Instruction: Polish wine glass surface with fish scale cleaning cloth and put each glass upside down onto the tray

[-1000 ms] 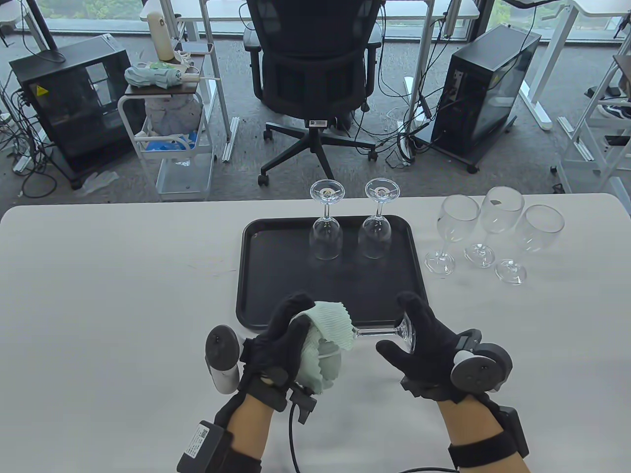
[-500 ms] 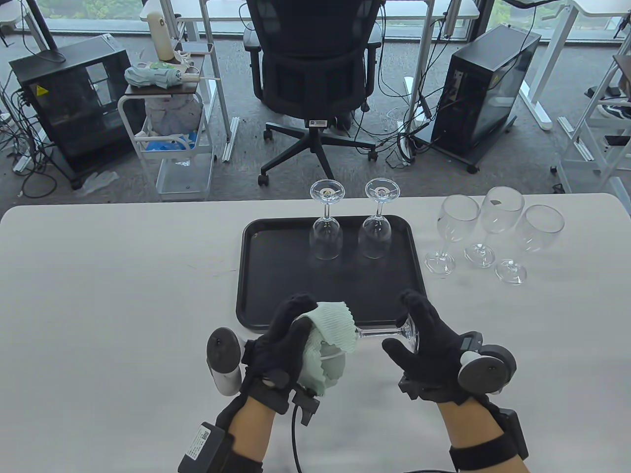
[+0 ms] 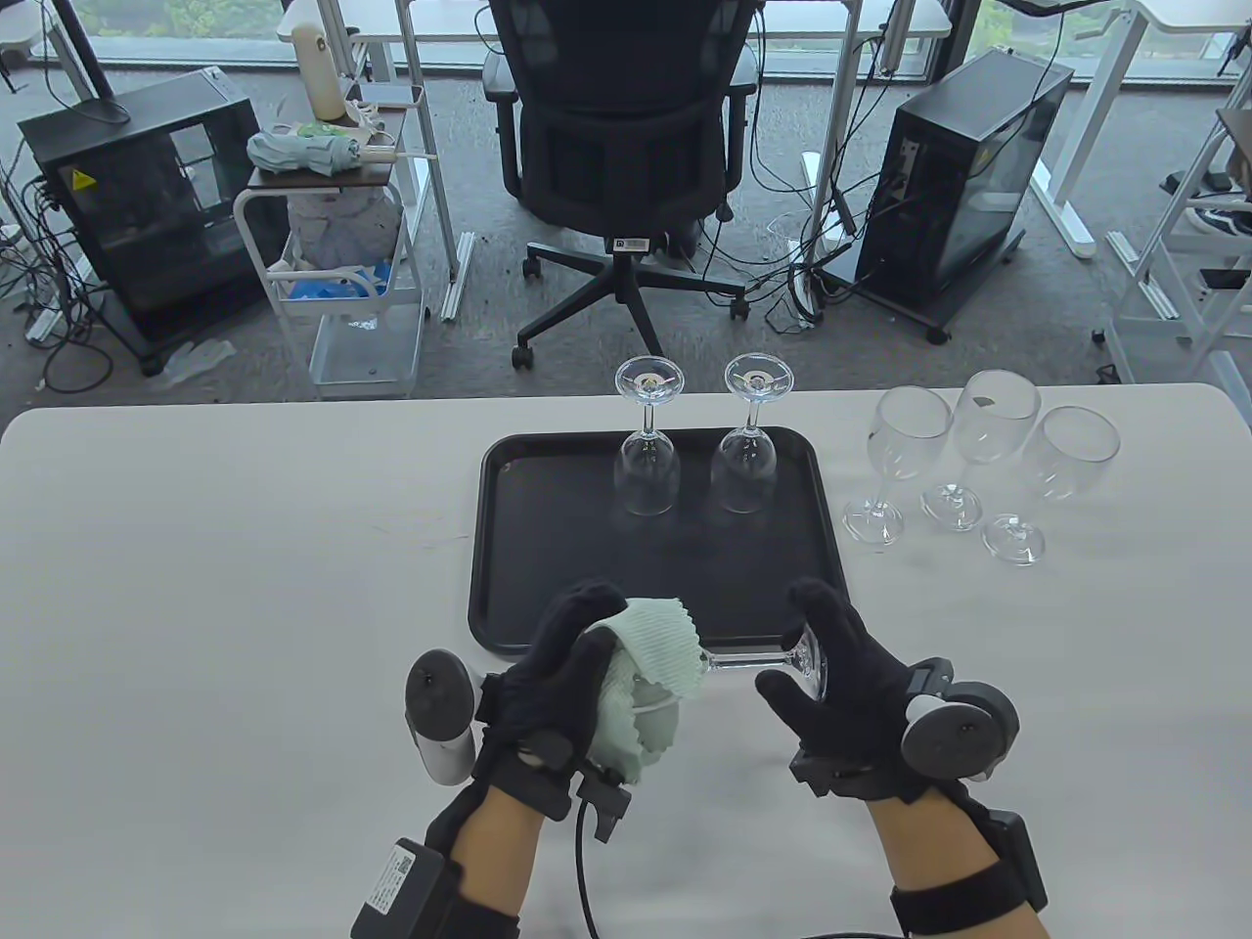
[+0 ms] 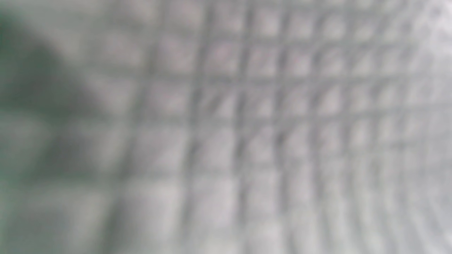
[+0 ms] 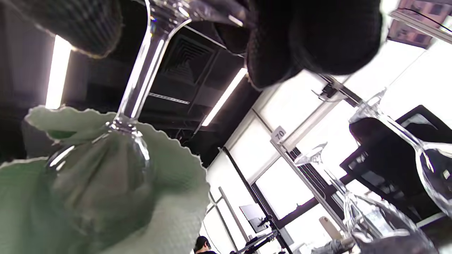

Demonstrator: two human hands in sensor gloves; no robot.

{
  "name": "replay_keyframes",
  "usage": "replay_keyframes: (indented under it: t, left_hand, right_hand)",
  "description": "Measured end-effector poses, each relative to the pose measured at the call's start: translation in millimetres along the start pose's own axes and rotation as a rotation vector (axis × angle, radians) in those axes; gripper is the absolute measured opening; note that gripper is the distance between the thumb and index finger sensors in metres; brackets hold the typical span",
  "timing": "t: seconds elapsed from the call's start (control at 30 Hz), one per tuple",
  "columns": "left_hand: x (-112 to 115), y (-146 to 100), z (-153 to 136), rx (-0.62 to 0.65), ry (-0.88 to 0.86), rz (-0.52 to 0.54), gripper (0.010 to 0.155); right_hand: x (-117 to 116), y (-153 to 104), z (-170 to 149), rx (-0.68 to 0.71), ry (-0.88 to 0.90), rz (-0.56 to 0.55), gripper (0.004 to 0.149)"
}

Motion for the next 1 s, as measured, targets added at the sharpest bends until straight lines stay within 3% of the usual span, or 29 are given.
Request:
replay_keyframes:
  t: [0.1,0.23,0.37,0.5,0.67,0.8,1.0]
  left_hand:
    - [5.3,1.2,-0.9,0.023,0.022,-0.024,0.059]
    - [-1.6,-0.4,-0.6,0.058,0.016,0.004,0.056]
    - [-31.1,-9.5,5.1,0.095,0.003,0.140,0.052]
    - [-78.9,-29.8,11.1,0.115,-0.060,0.286,0.050]
    - [-127.6,-55.8,15.4,0.118,-0.094,0.361,0.050]
    - [-147.3,-70.0,17.7,0.113,-0.095,0.410,0.049]
    - [-149.8,-71.7,19.2,0.123,-0.094,0.417,0.049]
  right_hand:
    - [0.5,-0.9,-13.7,-0.174,0.077,0.001,0.066]
    - [-1.6,-2.1,-12.4,-0.162,0.046,-0.011,0.063]
    - [-0.5,-3.6,-9.5,-0.153,0.031,-0.035,0.063]
    - [5.1,-4.1,-16.7,-0.199,0.052,-0.064,0.063]
    - [9.6,-3.2,-22.9,-0.215,0.045,-0.080,0.063]
    - [9.7,-4.0,-26.4,-0.220,0.031,-0.077,0.063]
    - [8.9,-4.1,-17.5,-0.226,0.025,-0.084,0.071]
Point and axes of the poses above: the tracker on the back of each hand, its own z axis roughly to the thumb side, its own y axis roughly from the wrist to the fingertips, x = y × z, the point moved 4 cm from there along y, roughly from the wrist to the fingertips, and after that the axes turned 14 degrees about -z, right-handed, at the moved point
